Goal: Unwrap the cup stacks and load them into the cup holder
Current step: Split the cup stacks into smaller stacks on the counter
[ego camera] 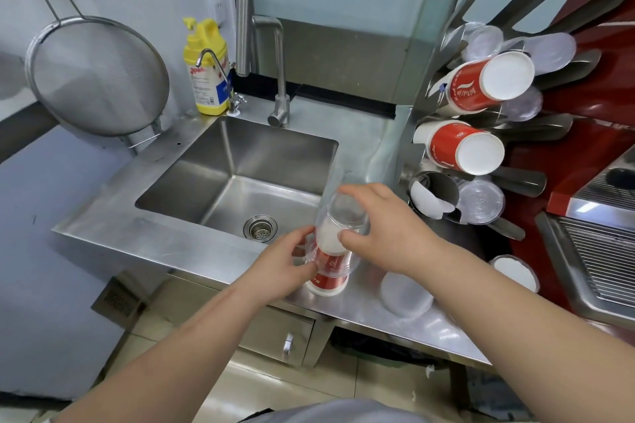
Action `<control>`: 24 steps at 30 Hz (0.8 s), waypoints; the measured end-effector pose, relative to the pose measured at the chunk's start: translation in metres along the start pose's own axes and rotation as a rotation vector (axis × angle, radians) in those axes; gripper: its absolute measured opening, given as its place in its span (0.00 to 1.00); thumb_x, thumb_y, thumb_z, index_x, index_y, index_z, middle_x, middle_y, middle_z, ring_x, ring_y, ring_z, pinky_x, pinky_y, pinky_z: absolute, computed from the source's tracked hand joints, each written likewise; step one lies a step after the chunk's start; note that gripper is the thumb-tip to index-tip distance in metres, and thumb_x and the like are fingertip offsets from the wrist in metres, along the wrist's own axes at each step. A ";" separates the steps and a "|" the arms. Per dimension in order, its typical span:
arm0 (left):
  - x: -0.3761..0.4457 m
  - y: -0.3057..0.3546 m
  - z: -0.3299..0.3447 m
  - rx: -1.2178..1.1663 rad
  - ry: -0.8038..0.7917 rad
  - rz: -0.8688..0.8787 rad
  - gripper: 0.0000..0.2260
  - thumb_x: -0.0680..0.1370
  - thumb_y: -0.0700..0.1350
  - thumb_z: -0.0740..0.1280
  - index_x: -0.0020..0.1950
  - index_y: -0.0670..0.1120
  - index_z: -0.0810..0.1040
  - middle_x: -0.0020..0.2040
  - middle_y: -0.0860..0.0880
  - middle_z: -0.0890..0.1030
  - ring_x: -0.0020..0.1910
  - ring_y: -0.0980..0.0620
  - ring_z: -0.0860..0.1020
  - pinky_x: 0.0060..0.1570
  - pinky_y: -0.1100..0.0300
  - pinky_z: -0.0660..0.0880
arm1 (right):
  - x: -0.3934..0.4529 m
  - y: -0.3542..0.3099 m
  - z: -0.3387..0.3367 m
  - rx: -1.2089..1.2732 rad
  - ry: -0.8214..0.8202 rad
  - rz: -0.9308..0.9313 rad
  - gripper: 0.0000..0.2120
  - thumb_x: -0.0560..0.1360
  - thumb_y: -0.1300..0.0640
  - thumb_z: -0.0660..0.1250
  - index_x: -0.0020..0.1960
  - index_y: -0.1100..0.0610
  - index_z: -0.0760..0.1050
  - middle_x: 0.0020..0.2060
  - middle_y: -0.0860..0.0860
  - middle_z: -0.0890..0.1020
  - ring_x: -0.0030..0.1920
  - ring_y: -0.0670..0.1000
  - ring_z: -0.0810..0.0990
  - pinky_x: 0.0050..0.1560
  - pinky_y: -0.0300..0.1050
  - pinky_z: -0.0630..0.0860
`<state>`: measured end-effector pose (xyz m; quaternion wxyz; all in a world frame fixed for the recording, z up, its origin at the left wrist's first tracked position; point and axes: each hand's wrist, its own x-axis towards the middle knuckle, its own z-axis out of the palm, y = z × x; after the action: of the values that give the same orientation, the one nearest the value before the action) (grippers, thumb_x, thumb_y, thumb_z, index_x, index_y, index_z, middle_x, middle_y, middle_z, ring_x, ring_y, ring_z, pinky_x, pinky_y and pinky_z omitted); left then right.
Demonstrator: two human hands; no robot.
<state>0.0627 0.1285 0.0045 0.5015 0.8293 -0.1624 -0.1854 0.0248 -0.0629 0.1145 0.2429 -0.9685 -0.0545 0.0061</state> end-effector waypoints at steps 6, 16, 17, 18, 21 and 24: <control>-0.003 0.022 -0.013 -0.054 0.064 0.079 0.24 0.75 0.45 0.71 0.69 0.59 0.70 0.60 0.58 0.78 0.56 0.66 0.77 0.52 0.66 0.76 | -0.001 -0.021 -0.028 0.005 0.062 -0.059 0.32 0.70 0.49 0.69 0.72 0.43 0.62 0.64 0.47 0.68 0.62 0.46 0.69 0.58 0.35 0.63; -0.017 0.011 -0.056 -0.015 0.245 0.135 0.34 0.67 0.55 0.75 0.71 0.59 0.68 0.65 0.55 0.73 0.60 0.61 0.74 0.51 0.64 0.76 | 0.013 -0.065 -0.023 0.093 0.140 -0.174 0.32 0.68 0.49 0.70 0.70 0.41 0.64 0.59 0.42 0.66 0.53 0.38 0.68 0.56 0.30 0.64; -0.020 0.005 -0.060 0.004 0.270 0.133 0.34 0.67 0.55 0.75 0.71 0.59 0.68 0.65 0.56 0.73 0.60 0.61 0.74 0.50 0.63 0.77 | 0.016 -0.068 -0.018 0.110 0.133 -0.176 0.32 0.68 0.49 0.70 0.70 0.41 0.64 0.60 0.42 0.66 0.54 0.39 0.68 0.57 0.31 0.65; -0.022 -0.001 -0.064 0.021 0.289 0.127 0.34 0.67 0.55 0.75 0.71 0.59 0.68 0.64 0.56 0.73 0.60 0.62 0.74 0.50 0.62 0.77 | 0.019 -0.071 -0.011 0.126 0.125 -0.181 0.32 0.68 0.49 0.70 0.70 0.42 0.64 0.60 0.43 0.66 0.55 0.39 0.68 0.59 0.33 0.66; -0.028 -0.021 -0.070 0.062 0.307 0.087 0.31 0.69 0.49 0.76 0.69 0.61 0.67 0.63 0.54 0.72 0.60 0.64 0.72 0.49 0.61 0.79 | 0.029 -0.076 0.013 0.154 0.090 -0.184 0.32 0.68 0.50 0.71 0.70 0.43 0.65 0.60 0.44 0.67 0.55 0.38 0.67 0.60 0.29 0.63; -0.031 -0.044 -0.073 0.118 0.296 0.030 0.32 0.69 0.50 0.76 0.71 0.59 0.68 0.63 0.53 0.72 0.61 0.61 0.73 0.51 0.59 0.79 | 0.039 -0.078 0.040 0.145 0.045 -0.169 0.33 0.68 0.50 0.72 0.70 0.43 0.64 0.60 0.46 0.67 0.56 0.38 0.67 0.56 0.26 0.60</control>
<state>0.0736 0.2181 0.0008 0.4729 0.8732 -0.1097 -0.0439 0.0537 0.0278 0.1167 0.3132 -0.9402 -0.1299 -0.0321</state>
